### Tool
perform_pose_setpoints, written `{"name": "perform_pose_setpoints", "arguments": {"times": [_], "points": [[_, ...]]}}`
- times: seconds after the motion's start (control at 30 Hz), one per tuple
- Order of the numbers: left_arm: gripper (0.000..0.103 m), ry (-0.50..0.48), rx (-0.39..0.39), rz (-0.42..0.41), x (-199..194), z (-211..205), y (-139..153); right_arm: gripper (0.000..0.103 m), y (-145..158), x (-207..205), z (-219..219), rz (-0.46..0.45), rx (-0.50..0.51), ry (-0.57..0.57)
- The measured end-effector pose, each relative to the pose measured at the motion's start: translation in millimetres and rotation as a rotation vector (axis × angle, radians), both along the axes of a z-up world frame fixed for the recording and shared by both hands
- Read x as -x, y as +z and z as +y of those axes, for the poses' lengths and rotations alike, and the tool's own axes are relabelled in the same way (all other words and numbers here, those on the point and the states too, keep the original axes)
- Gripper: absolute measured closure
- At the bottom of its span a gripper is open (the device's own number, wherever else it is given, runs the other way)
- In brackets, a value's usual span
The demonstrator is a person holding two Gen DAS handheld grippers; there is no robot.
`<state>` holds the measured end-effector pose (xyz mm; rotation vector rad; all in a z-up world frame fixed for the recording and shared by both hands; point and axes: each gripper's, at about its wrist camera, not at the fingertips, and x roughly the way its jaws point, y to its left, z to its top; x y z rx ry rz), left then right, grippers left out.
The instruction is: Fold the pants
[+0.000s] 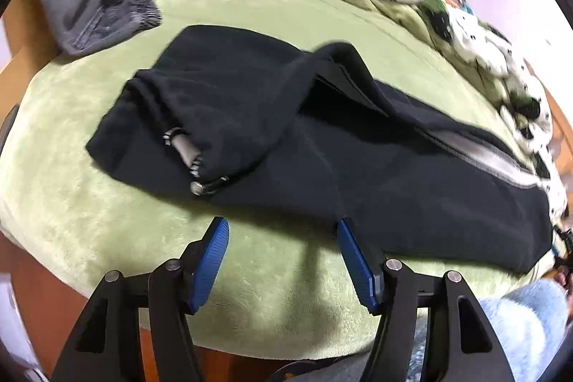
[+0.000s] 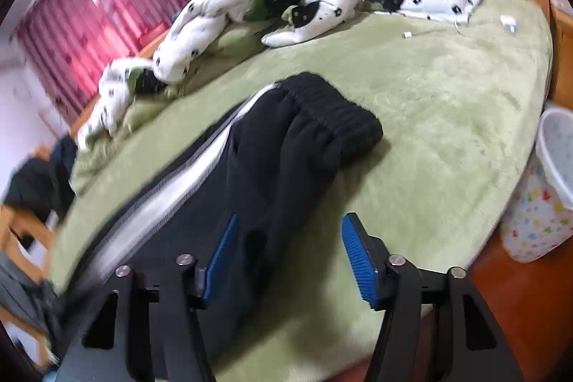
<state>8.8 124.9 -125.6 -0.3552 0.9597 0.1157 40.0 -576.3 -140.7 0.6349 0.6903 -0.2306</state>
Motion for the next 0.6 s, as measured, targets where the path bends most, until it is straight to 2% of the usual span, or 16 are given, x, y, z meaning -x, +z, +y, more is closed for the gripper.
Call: {"name": "perform_pose_setpoints", "arguments": {"times": [0.17, 0.3, 0.33, 0.4, 0.43, 0.47, 0.53, 0.6], "points": [[0.042, 0.004, -0.047, -0.026, -7.2, -2.7, 11.7, 0.042, -23.8, -45.2, -22.7, 0.023, -0.139, -0.04], [0.042, -0.007, -0.14, -0.071, -10.9, -10.3, 26.4, 0.042, -54.6, -73.0, -31.9, 0.04, -0.282, -0.087], [0.042, -0.003, -0.161, -0.073, -11.2, -8.3, 27.9, 0.042, -57.1, -77.1, -32.6, 0.039, -0.292, -0.089], [0.042, 0.012, -0.226, -0.066, -13.1, -8.6, 29.1, 0.054, -53.7, -83.9, -33.4, 0.036, -0.261, -0.103], [0.042, 0.015, -0.245, -0.061, -14.3, -8.3, 28.5, 0.074, -49.5, -86.9, -33.4, 0.037, -0.225, -0.111], [0.042, 0.017, -0.258, -0.058, -14.9, -8.3, 28.4, 0.081, -43.0, -90.8, -33.5, 0.035, -0.173, -0.105], [0.042, 0.035, -0.274, -0.051, -14.5, -4.8, 27.2, 0.084, -22.0, -98.8, -37.6, -0.009, -0.092, -0.048], [0.042, 0.058, -0.255, -0.055, -13.2, 3.2, 27.3, 0.084, -4.0, -103.5, -44.9, -0.069, -0.094, -0.015]]}}
